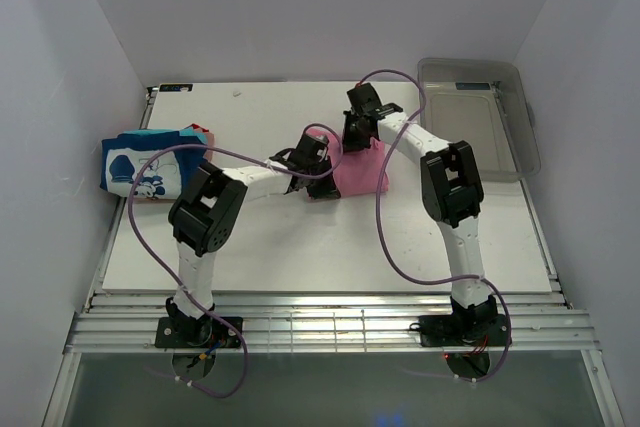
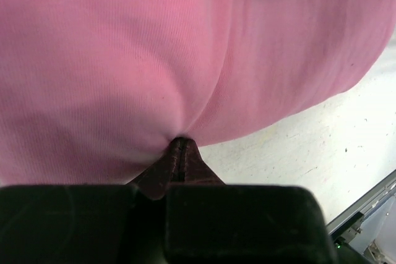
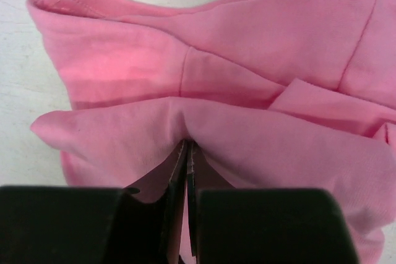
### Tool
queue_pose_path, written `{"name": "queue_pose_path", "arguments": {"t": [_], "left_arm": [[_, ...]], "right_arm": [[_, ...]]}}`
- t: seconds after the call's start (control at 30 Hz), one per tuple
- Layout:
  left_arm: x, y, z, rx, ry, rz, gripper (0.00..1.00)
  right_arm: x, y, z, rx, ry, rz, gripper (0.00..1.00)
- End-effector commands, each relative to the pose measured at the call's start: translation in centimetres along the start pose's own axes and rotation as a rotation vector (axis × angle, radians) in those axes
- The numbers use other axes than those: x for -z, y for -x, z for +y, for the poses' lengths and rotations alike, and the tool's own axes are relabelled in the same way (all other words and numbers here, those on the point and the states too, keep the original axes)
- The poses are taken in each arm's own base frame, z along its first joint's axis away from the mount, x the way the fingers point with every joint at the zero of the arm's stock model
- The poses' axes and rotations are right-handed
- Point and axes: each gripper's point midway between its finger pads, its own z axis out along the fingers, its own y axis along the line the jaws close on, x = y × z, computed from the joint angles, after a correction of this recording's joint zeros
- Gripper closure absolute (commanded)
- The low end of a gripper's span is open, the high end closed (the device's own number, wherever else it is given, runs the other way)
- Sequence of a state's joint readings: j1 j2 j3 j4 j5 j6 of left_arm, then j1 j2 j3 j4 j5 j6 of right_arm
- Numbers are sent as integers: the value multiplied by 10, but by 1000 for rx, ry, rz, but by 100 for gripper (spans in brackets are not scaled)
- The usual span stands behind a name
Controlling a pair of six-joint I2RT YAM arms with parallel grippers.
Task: Fold and stack the t-shirts
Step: Fold the long partially folded tshirt into a neat square, then put the neatly folded tshirt into the corner of the board with the left arm
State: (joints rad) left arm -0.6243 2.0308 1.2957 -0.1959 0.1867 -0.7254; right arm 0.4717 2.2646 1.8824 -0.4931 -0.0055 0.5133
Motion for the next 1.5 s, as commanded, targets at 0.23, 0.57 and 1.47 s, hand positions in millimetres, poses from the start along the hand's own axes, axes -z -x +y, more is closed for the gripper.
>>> {"name": "queue_pose_path", "arguments": {"t": [0.23, 0.57, 1.47], "left_arm": [[20, -71, 35, -52, 74, 92, 100], [86, -10, -10, -146, 22, -103, 76], [132, 10, 41, -21, -170, -119, 2]], "right_arm": [[53, 67, 13, -3, -3, -296, 92], [77, 12, 0, 52, -18, -226, 92], [46, -181, -34, 92, -158, 255, 92]]}}
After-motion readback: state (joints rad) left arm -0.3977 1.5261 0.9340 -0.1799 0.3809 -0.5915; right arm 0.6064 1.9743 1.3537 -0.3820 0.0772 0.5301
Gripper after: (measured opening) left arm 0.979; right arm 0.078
